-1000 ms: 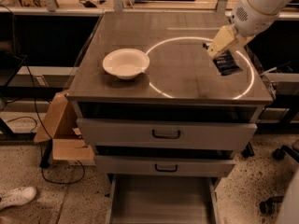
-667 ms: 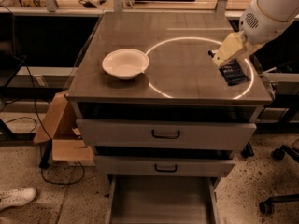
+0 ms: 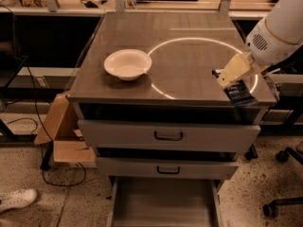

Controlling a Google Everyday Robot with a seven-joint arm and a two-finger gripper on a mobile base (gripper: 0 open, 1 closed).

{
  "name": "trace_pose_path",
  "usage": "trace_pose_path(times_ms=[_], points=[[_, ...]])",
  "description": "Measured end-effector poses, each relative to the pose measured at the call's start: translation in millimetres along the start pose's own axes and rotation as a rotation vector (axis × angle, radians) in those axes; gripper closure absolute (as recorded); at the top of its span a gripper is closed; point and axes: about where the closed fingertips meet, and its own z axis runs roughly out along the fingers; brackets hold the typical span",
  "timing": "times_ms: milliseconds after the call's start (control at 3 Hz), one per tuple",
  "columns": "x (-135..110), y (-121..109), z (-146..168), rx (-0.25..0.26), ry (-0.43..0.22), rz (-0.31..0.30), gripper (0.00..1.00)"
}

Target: Place rxbar blueberry into bottom drawer

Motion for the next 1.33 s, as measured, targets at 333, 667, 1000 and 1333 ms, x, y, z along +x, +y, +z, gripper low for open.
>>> trace_pose_path(times_ms=[333,667,1000,1333], points=[[17,10,1,0.009,-0.035,0.032,1.00],[42,24,20,-0.004,-0.047,0.075,1.00],[65,35,46,-0.031,-0.030,0.113,1.00],[89,45,75,-0.069,0.020,0.146,1.00]])
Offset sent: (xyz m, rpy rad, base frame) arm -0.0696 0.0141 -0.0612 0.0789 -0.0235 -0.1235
